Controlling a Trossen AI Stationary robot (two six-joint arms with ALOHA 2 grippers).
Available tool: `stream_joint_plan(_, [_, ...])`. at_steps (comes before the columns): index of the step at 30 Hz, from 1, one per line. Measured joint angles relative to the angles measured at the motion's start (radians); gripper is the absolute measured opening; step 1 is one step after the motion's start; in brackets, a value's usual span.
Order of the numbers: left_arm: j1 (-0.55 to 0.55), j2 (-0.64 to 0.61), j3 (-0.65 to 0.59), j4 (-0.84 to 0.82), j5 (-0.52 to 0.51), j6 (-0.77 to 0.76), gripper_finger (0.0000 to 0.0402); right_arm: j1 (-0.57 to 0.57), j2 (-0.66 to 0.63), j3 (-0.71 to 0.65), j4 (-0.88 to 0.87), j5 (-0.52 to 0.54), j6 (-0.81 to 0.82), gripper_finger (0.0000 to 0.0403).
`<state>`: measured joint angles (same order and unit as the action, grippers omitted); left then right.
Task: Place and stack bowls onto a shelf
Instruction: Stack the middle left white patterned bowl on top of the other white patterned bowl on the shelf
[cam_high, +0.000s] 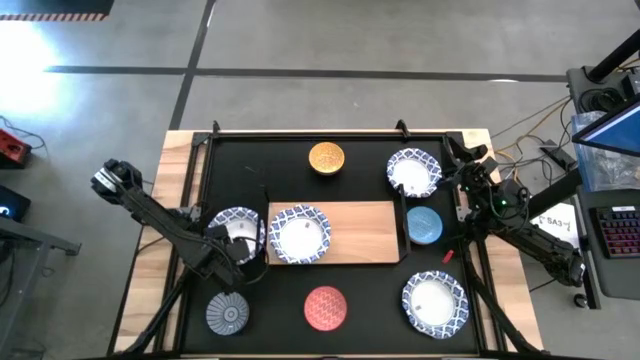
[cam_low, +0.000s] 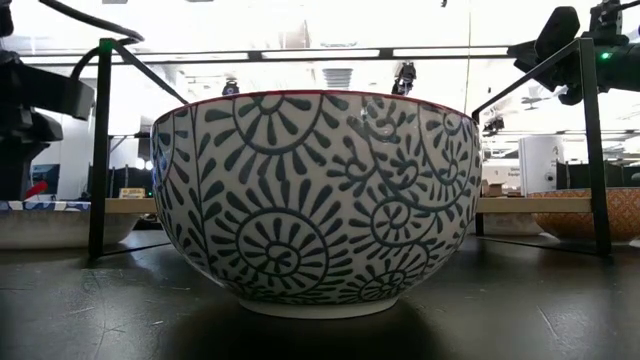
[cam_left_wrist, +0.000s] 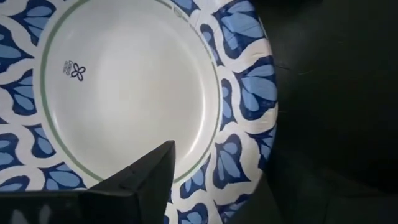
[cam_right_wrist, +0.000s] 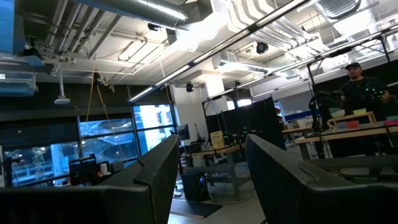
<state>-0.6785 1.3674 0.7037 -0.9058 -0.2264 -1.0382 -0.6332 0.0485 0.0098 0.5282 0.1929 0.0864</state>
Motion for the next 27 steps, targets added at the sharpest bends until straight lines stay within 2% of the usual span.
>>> stream_joint_plan(4, [0.0, 0.0, -0.006, 0.009, 0.0, 0.0, 0.0176, 0.0, 0.0, 0.0, 0.0, 0.0, 0.0, 0.0176])
stream_joint_plan(12, [0.0, 0.0, 0.003, 0.022, 0.003, -0.003, 0.0061, 0.0, 0.0, 0.0, 0.0, 0.0, 0.0, 0.0176])
stream_joint_plan(16, [-0.002, 0.0, 0.018, 0.023, 0.041, -0.036, 0.0015, 0.0, 0.0, 0.0, 0.0, 0.0, 0.0, 0.0176])
stream_joint_plan(23, [-0.004, 0.0, 0.062, 0.011, 0.06, -0.055, 0.0006, 0.0, 0.0, 0.0, 0.0, 0.0, 0.0, 0.0176])
stream_joint_plan(27, [-0.003, 0.0, 0.097, -0.063, 0.051, -0.094, 0.0005, 0.0, 0.0, 0.0, 0.0, 0.0, 0.0, 0.0176])
